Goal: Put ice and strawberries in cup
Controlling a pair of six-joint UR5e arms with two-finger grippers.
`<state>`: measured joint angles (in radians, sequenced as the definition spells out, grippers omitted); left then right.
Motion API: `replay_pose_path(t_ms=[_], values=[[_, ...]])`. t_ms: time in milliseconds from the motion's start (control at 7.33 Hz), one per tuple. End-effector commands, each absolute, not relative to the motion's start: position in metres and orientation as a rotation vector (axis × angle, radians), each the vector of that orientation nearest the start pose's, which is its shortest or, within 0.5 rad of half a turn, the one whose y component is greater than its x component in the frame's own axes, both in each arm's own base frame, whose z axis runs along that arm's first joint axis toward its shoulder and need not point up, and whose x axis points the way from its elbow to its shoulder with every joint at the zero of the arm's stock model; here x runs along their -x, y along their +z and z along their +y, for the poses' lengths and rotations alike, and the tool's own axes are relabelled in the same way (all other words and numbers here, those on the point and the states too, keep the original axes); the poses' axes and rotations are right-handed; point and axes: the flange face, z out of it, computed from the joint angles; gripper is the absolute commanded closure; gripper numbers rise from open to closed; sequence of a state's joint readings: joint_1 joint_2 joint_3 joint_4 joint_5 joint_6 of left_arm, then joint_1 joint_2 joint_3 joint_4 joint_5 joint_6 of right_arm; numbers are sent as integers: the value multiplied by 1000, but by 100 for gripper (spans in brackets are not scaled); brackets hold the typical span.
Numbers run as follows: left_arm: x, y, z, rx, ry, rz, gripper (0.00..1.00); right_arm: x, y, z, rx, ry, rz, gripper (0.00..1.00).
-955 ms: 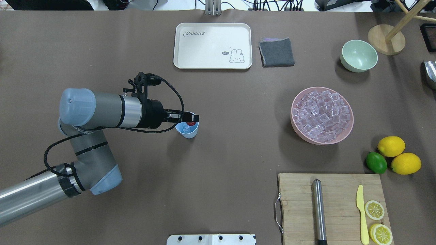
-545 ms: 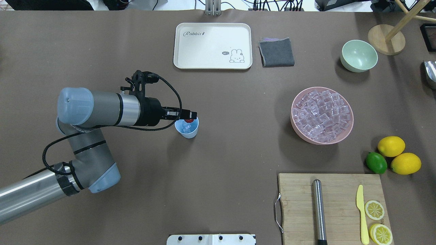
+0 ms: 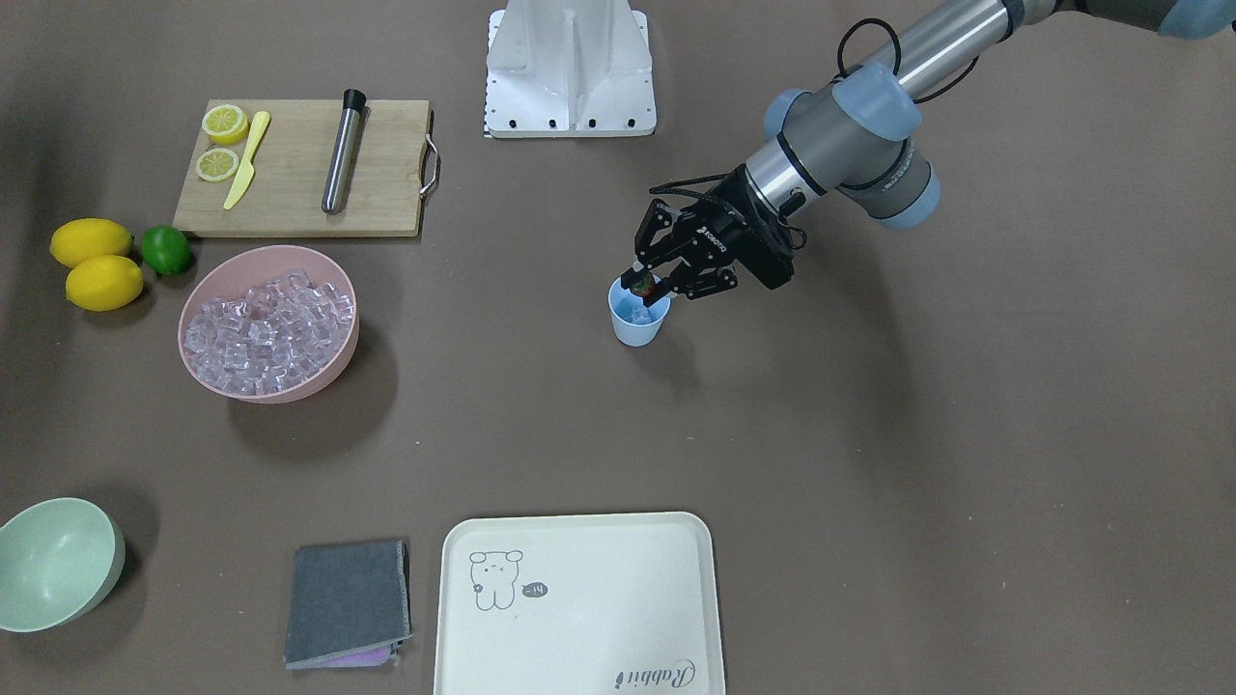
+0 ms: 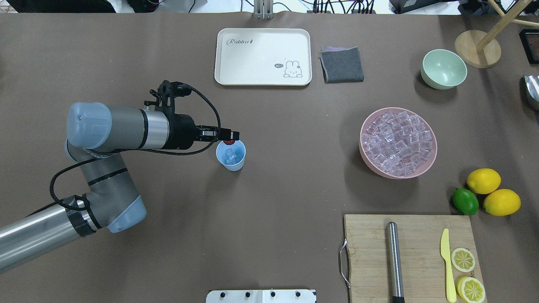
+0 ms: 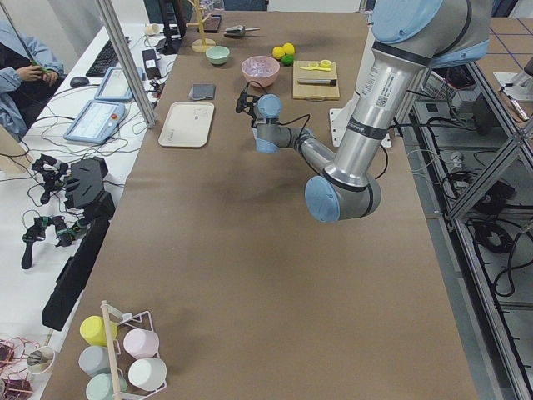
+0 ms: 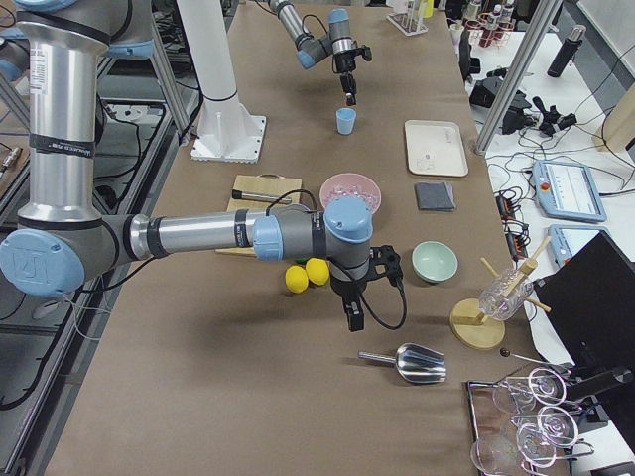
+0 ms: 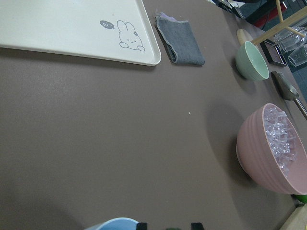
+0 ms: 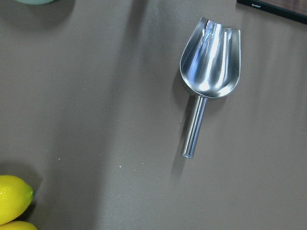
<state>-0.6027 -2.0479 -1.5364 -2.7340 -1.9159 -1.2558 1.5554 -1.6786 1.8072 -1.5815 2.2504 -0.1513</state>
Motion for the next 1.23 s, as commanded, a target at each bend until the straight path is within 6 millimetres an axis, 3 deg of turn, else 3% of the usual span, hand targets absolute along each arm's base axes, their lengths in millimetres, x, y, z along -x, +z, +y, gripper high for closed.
replay_pose_path(t_ms=[0, 273, 409, 545, 682, 818, 1091], values=[[-470, 267, -443, -459, 52, 1542, 2, -64, 601, -451, -155, -194, -671, 0], [-465, 266, -444, -471, 46, 1561, 2, -64, 603, -450, -147, -186, -674, 0], [-458, 275, -452, -466, 32, 1534, 2, -64, 606, -449, -138, -179, -674, 0], [-433, 309, -467, -428, 10, 1463, 1, -64, 610, -445, -130, -174, -676, 0], [-361, 338, -509, -349, 15, 1416, 1, -72, 631, -427, -83, -122, -676, 0], [-290, 372, -529, -325, 95, 1380, 2, -86, 643, -411, -47, -22, -680, 0], [-179, 451, -544, -366, 142, 1241, 1, -87, 661, -386, -4, 12, -721, 0]])
